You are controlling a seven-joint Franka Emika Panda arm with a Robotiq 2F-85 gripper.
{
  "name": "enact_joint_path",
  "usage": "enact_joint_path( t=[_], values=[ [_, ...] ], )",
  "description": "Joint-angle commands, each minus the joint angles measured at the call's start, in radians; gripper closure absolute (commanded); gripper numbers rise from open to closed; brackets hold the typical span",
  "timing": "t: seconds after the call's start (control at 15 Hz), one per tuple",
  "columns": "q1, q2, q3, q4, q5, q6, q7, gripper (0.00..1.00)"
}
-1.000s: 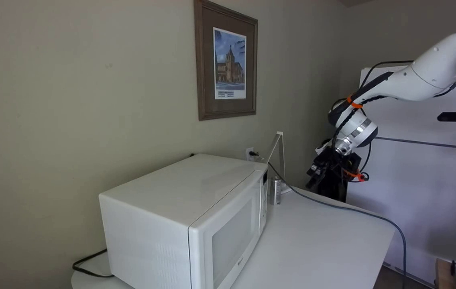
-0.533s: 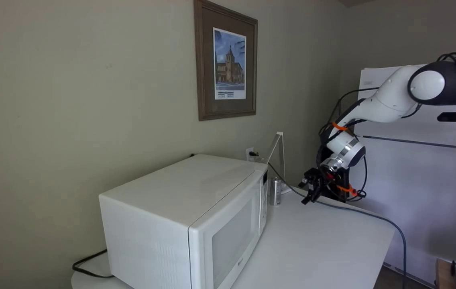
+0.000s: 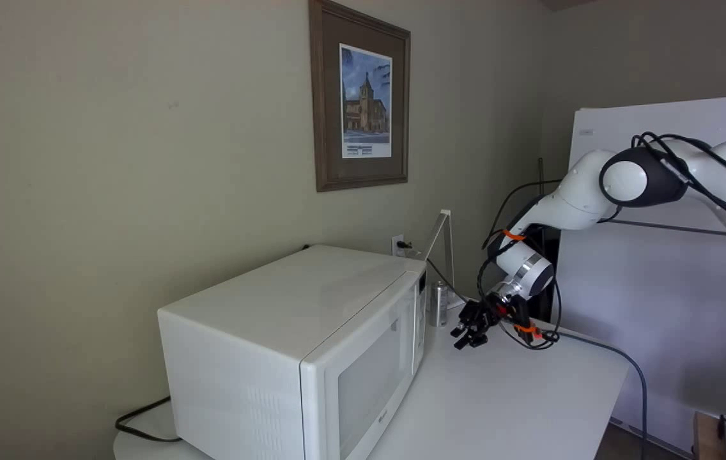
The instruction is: Push the bottom right rectangular button on the microwave to open it
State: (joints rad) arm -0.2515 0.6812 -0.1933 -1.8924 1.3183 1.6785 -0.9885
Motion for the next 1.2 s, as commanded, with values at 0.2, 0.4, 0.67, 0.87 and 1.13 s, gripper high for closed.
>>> enact_joint_path(
  t=[0.2, 0.4, 0.67, 0.87, 1.13],
  values=[
    [-0.029, 0.187, 0.044, 0.187, 0.08, 0.017, 0.031, 1.0],
    [-0.024, 0.174, 0.038, 0.166, 0.066, 0.007, 0.025, 0.99],
    [-0.029, 0.203, 0.046, 0.196, 0.07, 0.006, 0.049, 0.99],
    [-0.03, 0.203, 0.046, 0.198, 0.071, 0.006, 0.052, 0.99],
    [-0.03, 0.229, 0.057, 0.224, 0.094, 0.021, 0.047, 1.0]
  ],
)
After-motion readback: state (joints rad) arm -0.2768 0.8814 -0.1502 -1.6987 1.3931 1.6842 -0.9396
